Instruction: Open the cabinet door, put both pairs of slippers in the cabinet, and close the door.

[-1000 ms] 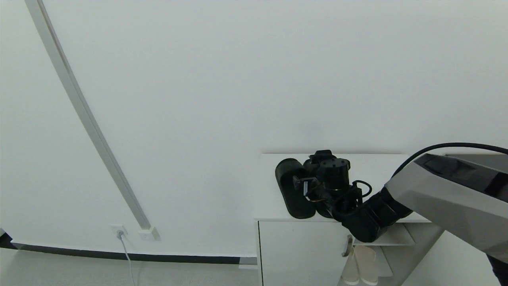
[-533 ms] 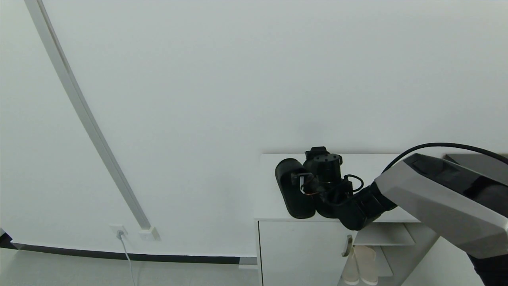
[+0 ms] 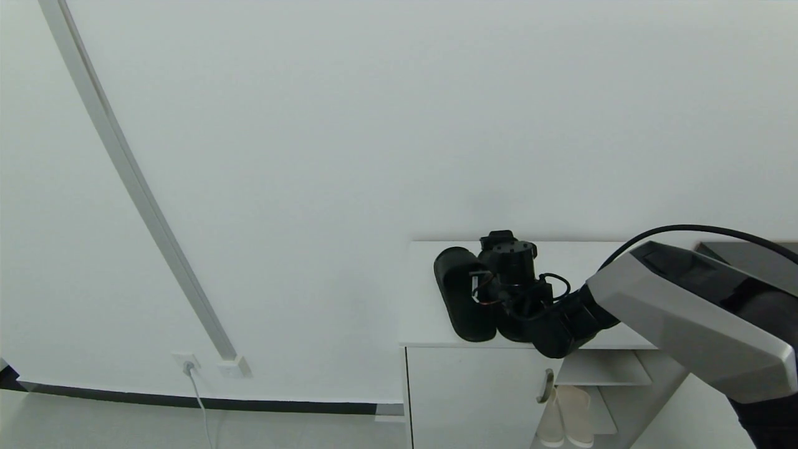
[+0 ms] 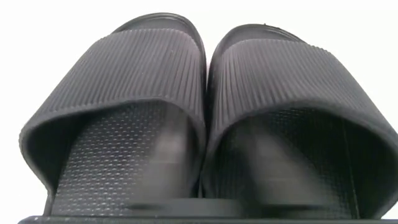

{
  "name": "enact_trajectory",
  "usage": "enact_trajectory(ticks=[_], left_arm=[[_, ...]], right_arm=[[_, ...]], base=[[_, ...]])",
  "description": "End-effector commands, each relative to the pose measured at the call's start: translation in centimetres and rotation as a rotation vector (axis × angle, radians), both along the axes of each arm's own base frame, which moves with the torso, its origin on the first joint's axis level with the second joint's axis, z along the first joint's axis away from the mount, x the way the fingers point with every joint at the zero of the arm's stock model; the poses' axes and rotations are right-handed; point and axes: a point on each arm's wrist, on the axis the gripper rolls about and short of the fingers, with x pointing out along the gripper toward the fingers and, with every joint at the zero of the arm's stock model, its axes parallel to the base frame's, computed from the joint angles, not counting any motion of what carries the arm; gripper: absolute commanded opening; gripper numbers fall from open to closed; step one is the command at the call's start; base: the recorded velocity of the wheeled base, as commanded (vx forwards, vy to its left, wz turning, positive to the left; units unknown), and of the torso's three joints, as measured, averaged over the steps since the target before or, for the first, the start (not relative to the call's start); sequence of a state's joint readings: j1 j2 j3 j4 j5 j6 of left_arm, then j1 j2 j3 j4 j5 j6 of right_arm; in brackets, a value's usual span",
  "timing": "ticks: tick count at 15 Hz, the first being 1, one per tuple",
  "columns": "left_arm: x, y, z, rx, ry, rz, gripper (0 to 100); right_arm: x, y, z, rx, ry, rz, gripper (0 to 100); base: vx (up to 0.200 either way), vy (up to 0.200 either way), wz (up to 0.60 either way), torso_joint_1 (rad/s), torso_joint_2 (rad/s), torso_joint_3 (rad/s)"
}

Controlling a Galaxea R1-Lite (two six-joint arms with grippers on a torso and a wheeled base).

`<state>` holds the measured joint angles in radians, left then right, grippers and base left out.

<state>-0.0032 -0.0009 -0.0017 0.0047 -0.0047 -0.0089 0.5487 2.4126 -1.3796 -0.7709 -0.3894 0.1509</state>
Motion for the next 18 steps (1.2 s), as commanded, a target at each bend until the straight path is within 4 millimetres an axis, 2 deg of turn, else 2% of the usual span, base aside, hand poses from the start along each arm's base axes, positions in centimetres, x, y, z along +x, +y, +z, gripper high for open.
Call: enact_trajectory(ticks=[1, 4, 6, 9, 12, 15, 17, 18], left_arm=[[0.0, 0.0, 0.0, 0.0, 0.001, 0.0, 0], [0.0, 0.0, 0.0, 0.0, 0.001, 0.0, 0], [0.0, 0.0, 0.0, 0.0, 0.001, 0.0, 0], [0.0, 0.0, 0.0, 0.001, 0.001, 0.002, 0], [0.0, 0.0, 0.0, 0.003, 0.001, 0.005, 0], [0.0, 0.0, 0.0, 0.009, 0.001, 0.003, 0], [0.0, 0.0, 0.0, 0.006, 0.001, 0.003, 0], [0.0, 0.0, 0.0, 0.003, 0.001, 0.005, 0]], right_arm=[[0.0, -0.1, 0.0, 0.0, 0.002, -0.002, 0], [-0.4, -0.3, 0.7, 0.003, -0.004, -0.002, 0], [-2.0, -0.8, 2.2, 0.003, -0.004, 0.008, 0], [-6.4, -1.4, 5.7, 0.021, -0.02, 0.074, 0], [-13.3, -2.0, 8.9, 0.032, -0.026, 0.175, 0], [-18.1, -3.5, 9.4, 0.022, 0.001, 0.25, 0], [-19.9, -4.4, 9.8, 0.059, 0.017, 0.314, 0], [-20.0, -4.5, 9.6, 0.066, 0.029, 0.318, 0]], base=[[0.0, 0.0, 0.0, 0.0, 0.0, 0.0], [0.0, 0.0, 0.0, 0.0, 0.0, 0.0], [0.0, 0.0, 0.0, 0.0, 0.0, 0.0], [0.0, 0.0, 0.0, 0.0, 0.0, 0.0], [0.0, 0.0, 0.0, 0.0, 0.0, 0.0], [0.0, 0.0, 0.0, 0.0, 0.0, 0.0], [0.0, 0.0, 0.0, 0.0, 0.0, 0.0], [0.0, 0.0, 0.0, 0.0, 0.0, 0.0]])
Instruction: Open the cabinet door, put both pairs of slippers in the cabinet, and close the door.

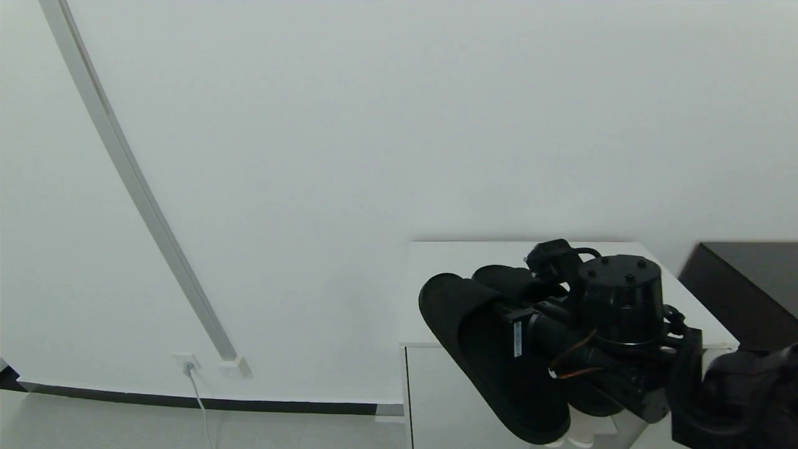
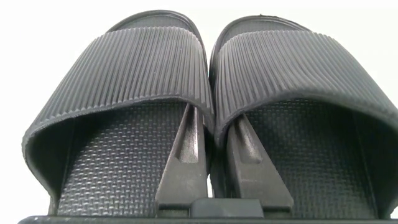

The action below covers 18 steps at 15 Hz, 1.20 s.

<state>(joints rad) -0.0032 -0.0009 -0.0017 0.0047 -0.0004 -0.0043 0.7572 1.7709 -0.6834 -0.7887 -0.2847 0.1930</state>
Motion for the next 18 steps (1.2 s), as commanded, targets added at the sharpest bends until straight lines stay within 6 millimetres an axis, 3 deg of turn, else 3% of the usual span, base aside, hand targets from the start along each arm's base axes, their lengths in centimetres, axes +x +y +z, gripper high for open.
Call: enact_trajectory(ticks=[1, 7, 16, 18], left_arm=[[0.0, 0.0, 0.0, -0.002, 0.001, 0.001, 0], [0.0, 0.0, 0.0, -0.005, 0.001, 0.001, 0], [0.0, 0.0, 0.0, -0.003, 0.001, -0.001, 0], [0.0, 0.0, 0.0, -0.003, 0.001, -0.001, 0]], right_arm=[[-1.6, -0.9, 1.2, 0.031, -0.019, 0.017, 0], [-2.1, -1.2, 0.7, 0.019, -0.003, 0.023, 0], [-2.7, -1.0, 0.3, 0.004, 0.003, 0.04, 0], [-2.7, -1.1, 0.3, 0.003, 0.004, 0.04, 0]], base=[[0.0, 0.0, 0.0, 0.0, 0.0, 0.0], [0.0, 0.0, 0.0, 0.0, 0.0, 0.0], [-0.2, 0.0, 0.0, 0.002, 0.0, 0.003], [0.0, 0.0, 0.0, 0.0, 0.0, 0.0]])
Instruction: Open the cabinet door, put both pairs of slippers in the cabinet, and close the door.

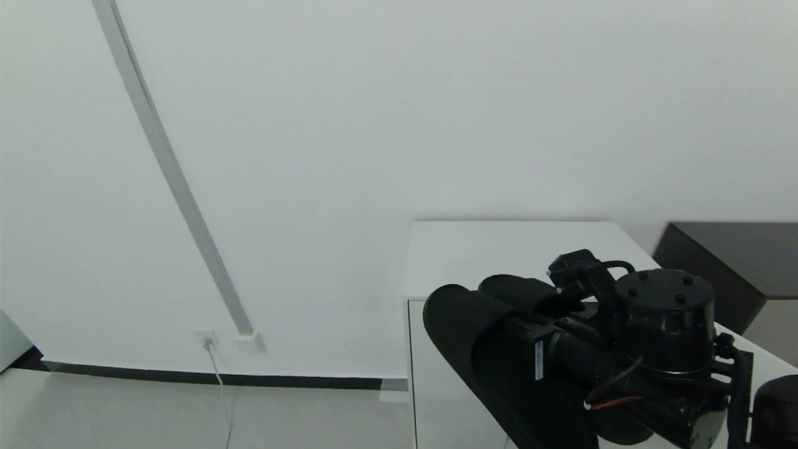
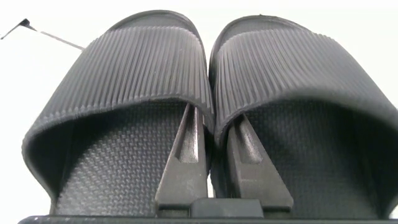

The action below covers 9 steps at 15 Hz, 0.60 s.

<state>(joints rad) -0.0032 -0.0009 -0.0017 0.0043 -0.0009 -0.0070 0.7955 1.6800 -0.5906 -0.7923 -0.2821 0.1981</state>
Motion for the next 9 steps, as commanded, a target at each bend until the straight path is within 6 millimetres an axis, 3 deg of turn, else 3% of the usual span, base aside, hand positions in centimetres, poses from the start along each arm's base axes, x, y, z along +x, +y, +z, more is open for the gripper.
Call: enact_trajectory(ticks=[1, 9], left_arm=[[0.01, 0.0, -0.01, -0.001, 0.001, -0.001, 0], [0.01, 0.0, -0.01, -0.001, 0.001, -0.001, 0]], right_arm=[[0.0, 0.03, -0.11, -0.003, 0.002, 0.001, 0], [-0.09, -0.01, -0.26, -0.009, 0.006, 0.001, 0]], base=[[0.0, 0.0, 0.0, 0.0, 0.0, 0.0], [0.0, 0.0, 0.0, 0.0, 0.0, 0.0]])
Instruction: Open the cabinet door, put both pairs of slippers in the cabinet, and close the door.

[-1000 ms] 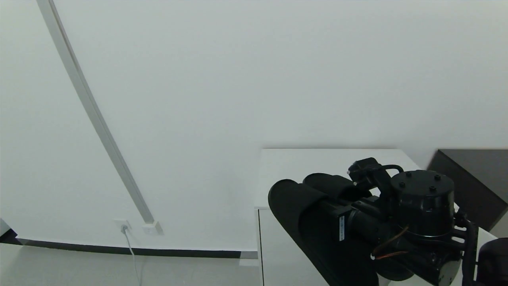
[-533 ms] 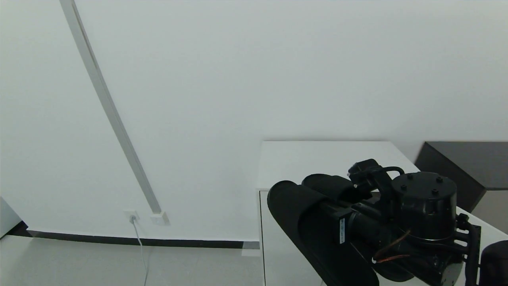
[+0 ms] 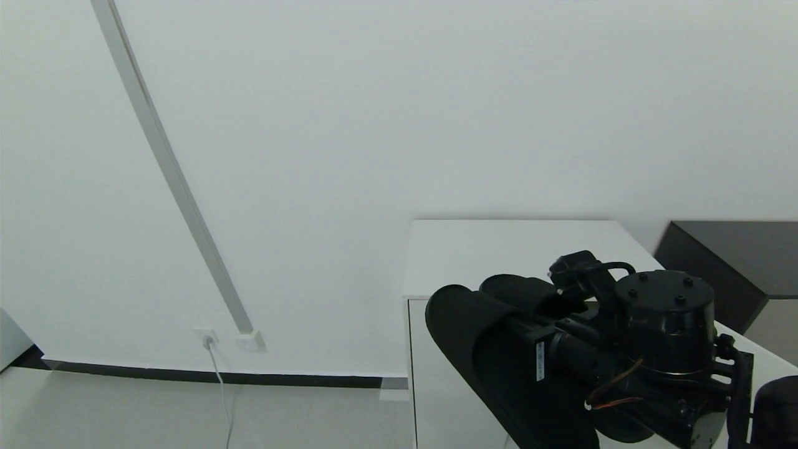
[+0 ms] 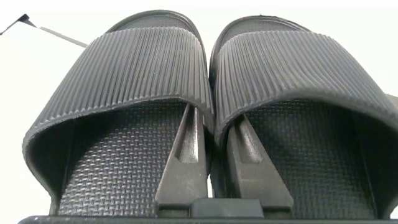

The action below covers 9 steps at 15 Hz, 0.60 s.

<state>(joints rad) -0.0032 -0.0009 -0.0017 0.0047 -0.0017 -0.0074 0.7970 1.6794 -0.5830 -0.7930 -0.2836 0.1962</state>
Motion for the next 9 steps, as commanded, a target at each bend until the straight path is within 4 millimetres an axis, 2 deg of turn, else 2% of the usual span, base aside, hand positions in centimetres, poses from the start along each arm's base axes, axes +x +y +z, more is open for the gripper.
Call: enact_trajectory(ticks=[1, 2, 9], left_arm=[[0.01, 0.0, 0.0, 0.001, 0.001, 0.0, 0], [0.01, 0.0, 0.0, 0.001, 0.001, 0.0, 0], [0.01, 0.0, 0.0, 0.001, 0.001, 0.002, 0]], right_arm=[[-0.01, 0.08, -0.1, -0.002, 0.003, 0.003, 0], [-0.01, 0.08, -0.1, -0.002, 0.003, 0.003, 0], [0.04, 0.07, -0.22, -0.005, 0.006, 0.002, 0]], base=[[0.0, 0.0, 0.0, 0.0, 0.0, 0.0], [0.0, 0.0, 0.0, 0.0, 0.0, 0.0], [0.0, -0.2, 0.0, 0.002, 0.01, 0.006]])
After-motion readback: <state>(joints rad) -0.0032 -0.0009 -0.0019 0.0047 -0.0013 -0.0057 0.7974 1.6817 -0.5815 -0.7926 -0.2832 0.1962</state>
